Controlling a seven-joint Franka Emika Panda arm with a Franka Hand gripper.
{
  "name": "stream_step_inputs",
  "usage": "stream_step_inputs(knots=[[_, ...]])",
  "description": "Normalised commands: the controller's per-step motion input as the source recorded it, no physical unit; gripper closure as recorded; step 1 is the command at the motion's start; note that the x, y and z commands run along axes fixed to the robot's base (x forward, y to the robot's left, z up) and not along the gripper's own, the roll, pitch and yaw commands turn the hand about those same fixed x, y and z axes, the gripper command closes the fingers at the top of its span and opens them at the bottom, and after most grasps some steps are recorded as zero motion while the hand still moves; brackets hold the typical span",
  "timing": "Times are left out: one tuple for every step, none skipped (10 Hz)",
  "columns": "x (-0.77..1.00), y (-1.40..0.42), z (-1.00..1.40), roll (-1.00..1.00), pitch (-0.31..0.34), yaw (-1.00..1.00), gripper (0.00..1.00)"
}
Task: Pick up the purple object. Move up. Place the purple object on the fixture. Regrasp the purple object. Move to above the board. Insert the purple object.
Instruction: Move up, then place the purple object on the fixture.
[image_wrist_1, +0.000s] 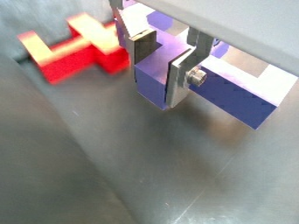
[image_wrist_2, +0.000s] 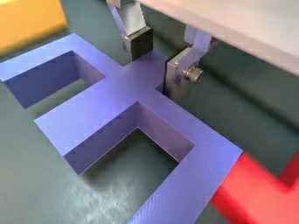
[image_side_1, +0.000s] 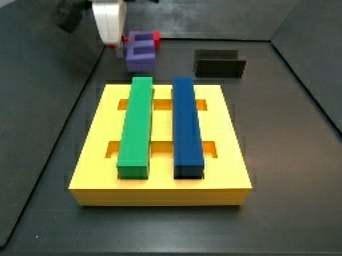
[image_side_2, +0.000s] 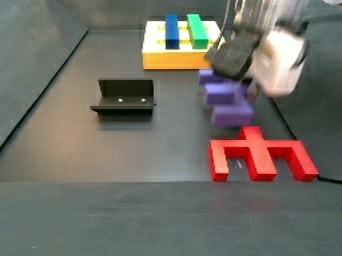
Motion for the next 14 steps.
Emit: stream_step_inputs(knots=[[-0.05,0.01,0.30,0.04,0.020,-0.02,1.00],[0.00,0.00,0.00,0.00,0.000,-0.01,1.00],[0.45,-0.02,0.00,-0.05,0.163,0.00,1.00],[0.77,-0.08,0.00,-0.21,0.360,0.29,1.00],[0.69,-0.17,0.00,-0.18,0.351,0.40,1.00],[0.62,-0.24,0.00,-0.13,0.291,0.51,1.00],[0.59,-0.25,0.00,-0.19,0.374,0.48,1.00],[0.59,-0.27,0.00,-0.27,0.391,0.47,1.00],[0.57,-0.26,0.00,-0.32,0.314,0.47,1.00],[0.40,-0.23,0.12,-0.53,0.134,0.47,1.00],[0.29,-0.19,0.13,-0.71,0.054,0.47,1.00],[0.29,-0.21,0.10,-0.70,0.000,0.47,1.00],[0.28,-0.21,0.10,-0.72,0.011,0.48,1.00],[0.22,-0.21,0.13,-0.76,0.046,0.52,1.00]])
